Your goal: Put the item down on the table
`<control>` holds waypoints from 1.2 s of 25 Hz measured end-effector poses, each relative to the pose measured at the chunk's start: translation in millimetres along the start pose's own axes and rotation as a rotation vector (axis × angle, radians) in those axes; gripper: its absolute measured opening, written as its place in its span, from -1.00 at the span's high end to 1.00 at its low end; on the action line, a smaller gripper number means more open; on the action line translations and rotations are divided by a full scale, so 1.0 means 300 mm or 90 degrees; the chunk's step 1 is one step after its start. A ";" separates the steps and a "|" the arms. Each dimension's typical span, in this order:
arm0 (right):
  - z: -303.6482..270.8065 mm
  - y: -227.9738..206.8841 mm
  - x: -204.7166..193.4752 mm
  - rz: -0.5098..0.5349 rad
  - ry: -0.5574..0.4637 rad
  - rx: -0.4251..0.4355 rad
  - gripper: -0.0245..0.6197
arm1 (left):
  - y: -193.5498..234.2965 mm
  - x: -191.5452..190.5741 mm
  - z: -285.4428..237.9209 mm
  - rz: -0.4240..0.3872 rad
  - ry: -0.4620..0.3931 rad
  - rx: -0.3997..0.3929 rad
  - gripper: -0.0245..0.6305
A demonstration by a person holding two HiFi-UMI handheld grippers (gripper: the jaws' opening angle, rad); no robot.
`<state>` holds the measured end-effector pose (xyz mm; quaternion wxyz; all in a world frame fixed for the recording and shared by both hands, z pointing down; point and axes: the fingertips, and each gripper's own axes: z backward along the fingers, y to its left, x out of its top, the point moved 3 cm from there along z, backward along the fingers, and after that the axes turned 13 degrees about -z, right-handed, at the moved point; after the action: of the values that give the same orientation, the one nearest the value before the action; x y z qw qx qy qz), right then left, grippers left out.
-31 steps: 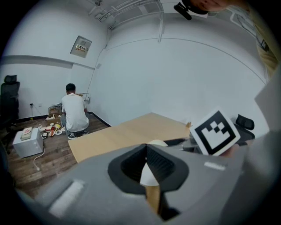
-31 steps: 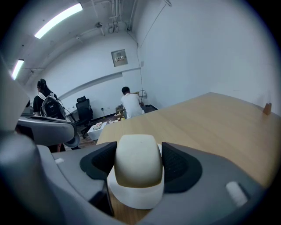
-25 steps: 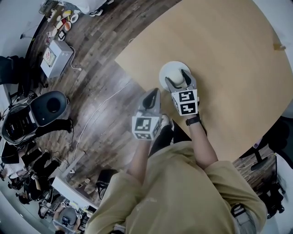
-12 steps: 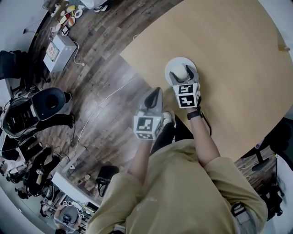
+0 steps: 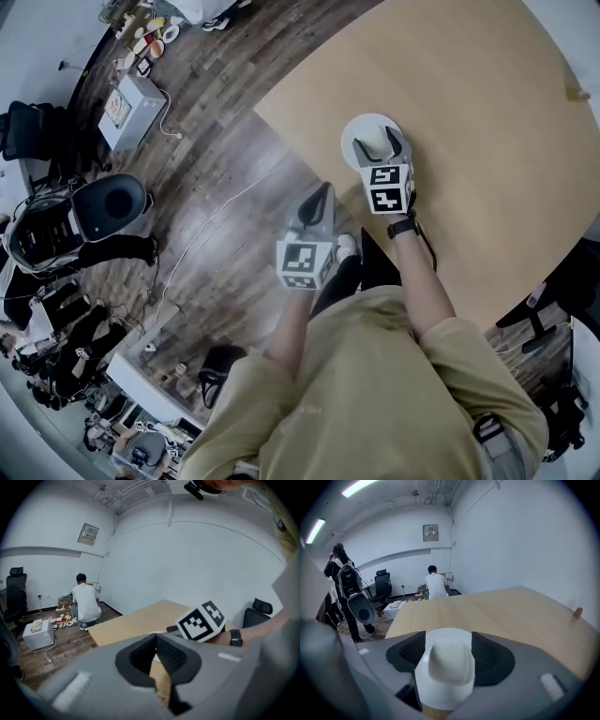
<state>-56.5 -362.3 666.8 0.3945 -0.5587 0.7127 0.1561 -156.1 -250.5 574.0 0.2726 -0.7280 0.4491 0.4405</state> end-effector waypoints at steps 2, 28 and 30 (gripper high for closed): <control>0.040 0.017 0.027 -0.006 -0.021 0.012 -0.03 | -0.007 0.007 0.022 -0.004 -0.010 0.003 0.92; 0.979 0.305 0.270 0.034 -0.345 0.069 0.58 | -0.181 0.467 0.477 -0.055 -0.280 0.020 0.92; 1.026 0.320 0.271 0.039 -0.363 0.068 0.71 | -0.197 0.482 0.510 -0.062 -0.293 0.019 0.92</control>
<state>-30.6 -181.6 389.1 0.6028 -0.4490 0.5967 0.2810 -133.8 -162.5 375.0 0.3992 -0.6252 0.3457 0.5746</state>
